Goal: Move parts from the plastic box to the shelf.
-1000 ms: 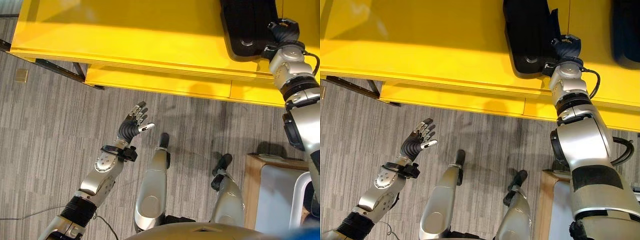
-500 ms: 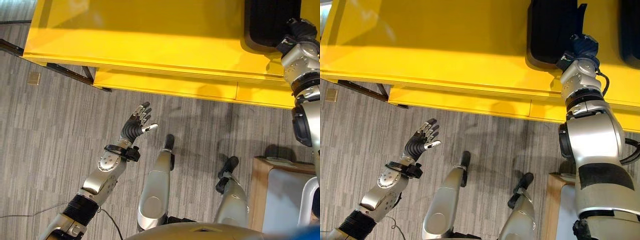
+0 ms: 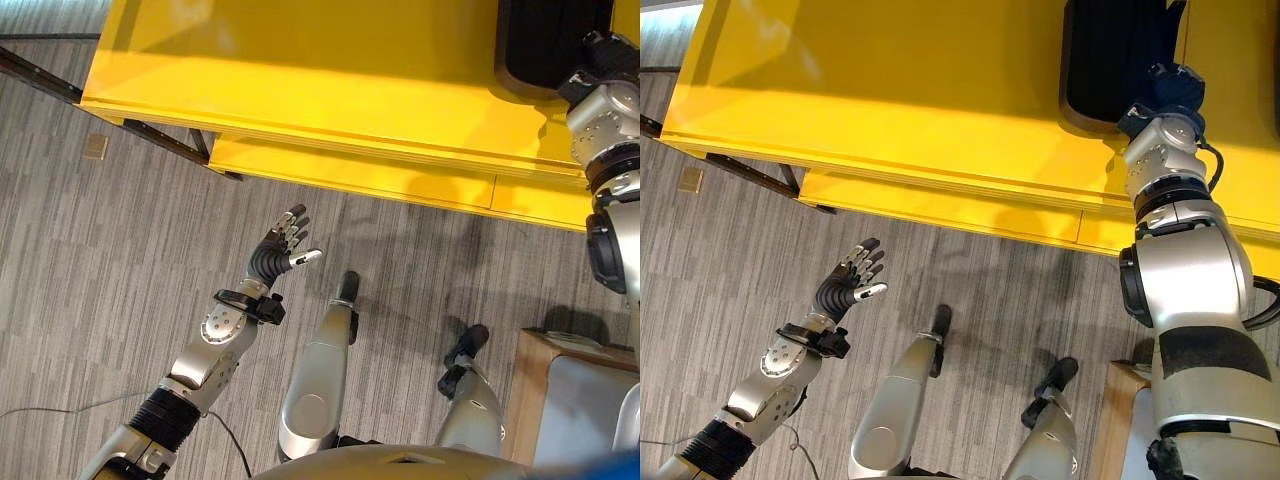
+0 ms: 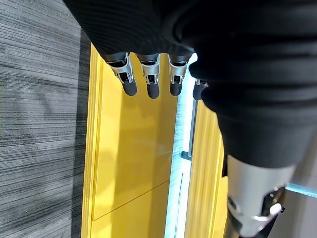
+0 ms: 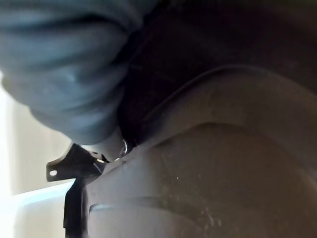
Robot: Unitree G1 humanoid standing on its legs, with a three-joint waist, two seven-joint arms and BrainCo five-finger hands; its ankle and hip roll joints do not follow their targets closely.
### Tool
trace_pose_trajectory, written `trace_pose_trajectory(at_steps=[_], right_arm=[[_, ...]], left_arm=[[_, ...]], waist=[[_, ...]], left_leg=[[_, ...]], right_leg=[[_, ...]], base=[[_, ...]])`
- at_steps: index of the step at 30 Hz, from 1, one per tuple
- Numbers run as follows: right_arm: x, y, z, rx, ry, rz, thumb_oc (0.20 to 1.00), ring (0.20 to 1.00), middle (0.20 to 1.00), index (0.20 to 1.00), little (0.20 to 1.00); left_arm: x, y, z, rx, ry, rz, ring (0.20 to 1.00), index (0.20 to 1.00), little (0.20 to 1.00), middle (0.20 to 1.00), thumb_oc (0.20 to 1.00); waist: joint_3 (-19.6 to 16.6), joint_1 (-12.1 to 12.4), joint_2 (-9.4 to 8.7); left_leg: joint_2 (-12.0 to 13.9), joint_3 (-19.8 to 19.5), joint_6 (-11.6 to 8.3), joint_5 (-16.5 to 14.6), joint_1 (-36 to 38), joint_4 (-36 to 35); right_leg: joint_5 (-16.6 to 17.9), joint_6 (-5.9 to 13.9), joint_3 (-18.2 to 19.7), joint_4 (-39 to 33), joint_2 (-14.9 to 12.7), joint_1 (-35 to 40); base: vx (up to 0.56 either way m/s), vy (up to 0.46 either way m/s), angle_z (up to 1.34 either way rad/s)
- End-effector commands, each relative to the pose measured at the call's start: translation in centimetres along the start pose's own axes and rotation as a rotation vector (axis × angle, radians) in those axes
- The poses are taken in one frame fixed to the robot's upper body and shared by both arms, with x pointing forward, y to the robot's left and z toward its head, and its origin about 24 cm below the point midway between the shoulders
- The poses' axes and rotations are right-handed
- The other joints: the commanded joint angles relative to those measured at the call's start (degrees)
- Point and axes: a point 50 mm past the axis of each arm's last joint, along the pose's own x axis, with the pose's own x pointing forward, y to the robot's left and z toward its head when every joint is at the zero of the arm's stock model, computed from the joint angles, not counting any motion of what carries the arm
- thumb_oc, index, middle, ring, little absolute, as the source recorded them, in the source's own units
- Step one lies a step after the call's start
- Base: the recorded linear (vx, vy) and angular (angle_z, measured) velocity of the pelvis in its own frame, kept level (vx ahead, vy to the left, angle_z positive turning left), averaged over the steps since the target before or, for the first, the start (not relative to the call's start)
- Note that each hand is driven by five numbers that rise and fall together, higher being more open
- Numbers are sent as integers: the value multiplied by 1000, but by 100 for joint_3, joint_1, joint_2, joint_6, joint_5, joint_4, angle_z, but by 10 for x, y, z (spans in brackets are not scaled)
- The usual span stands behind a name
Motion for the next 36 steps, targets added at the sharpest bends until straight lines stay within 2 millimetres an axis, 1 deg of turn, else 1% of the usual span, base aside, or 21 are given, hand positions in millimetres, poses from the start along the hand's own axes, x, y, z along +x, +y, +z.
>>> trace_pose_trajectory(at_steps=[1, 6, 10, 14, 17, 20, 25, 32, 36], right_arm=[[-7, 31, 50, 88, -159, 105, 200, 200, 200, 200, 200], [-8, 33, 54, 99, -165, 106, 200, 200, 200, 200, 200], [-6, 28, 57, 192, -155, 82, 200, 200, 200, 200, 200], [-7, 28, 59, 221, -154, 78, 200, 200, 200, 200, 200], [-6, 26, 57, 234, -145, 70, 200, 200, 200, 200, 200], [-5, 25, 51, 254, -115, 39, 200, 200, 200, 200, 200], [-5, 22, 48, 269, -99, 13, 200, 200, 200, 200, 200], [-5, 24, 47, 270, -94, 12, 200, 200, 200, 200, 200], [-6, 28, 39, 253, -66, 17, 200, 200, 200, 200, 200]], left_arm=[[4, -3, 24, 26, -106, -47, 1000, 1000, 1000, 1000, 1000], [5, -4, 25, 30, -111, -55, 1000, 1000, 1000, 1000, 1000], [7, -6, 27, 29, -117, -59, 1000, 1000, 1000, 1000, 1000], [7, -6, 28, 25, -120, -57, 1000, 1000, 1000, 1000, 1000], [7, -5, 27, 26, -118, -54, 1000, 1000, 1000, 1000, 1000], [8, -5, 28, 22, -119, -48, 1000, 1000, 1000, 1000, 1000], [8, -5, 29, 25, -122, -41, 1000, 1000, 1000, 1000, 1000], [8, -5, 29, 24, -123, -39, 1000, 1000, 1000, 1000, 1000], [9, -6, 30, 28, -125, -39, 1000, 1000, 1000, 1000, 1000]], waist=[[68, 112, -216], [62, 152, -239], [61, 203, -261], [66, 233, -273], [58, 242, -277], [53, 259, -279], [67, 280, -281], [74, 287, -280], [90, 284, -301]], left_leg=[[-28, -65, -32, 72, -501, 87], [-67, -78, -26, 45, -575, 142], [-106, -108, -30, 36, -626, 136], [-134, -126, -29, 26, -661, 162], [-148, -129, -28, 11, -678, 179], [-162, -135, -28, -8, -708, 206], [-162, -131, -28, -9, -712, 201], [-167, -122, -26, -14, -713, 213], [-170, -122, -35, -7, -712, 197]], right_leg=[[-811, 56, -146, 565, 50, 1096], [-796, 59, -201, 480, 77, 1144], [-759, 81, -274, 346, 104, 1223], [-747, 80, -319, 286, 113, 1277], [-738, 82, -340, 249, 118, 1314], [-720, 80, -371, 177, 142, 1358], [-728, 83, -374, 131, 163, 1395], [-720, 79, -370, 95, 181, 1422], [-727, 84, -383, -1, 217, 1488]], base=[[22, -9, 7], [14, -2, 5], [12, -3, 3], [0, 0, 0], [4, 0, 4], [4, 0, 6], [-1, 0, 3], [0, 0, 0], [0, 0, 0]])
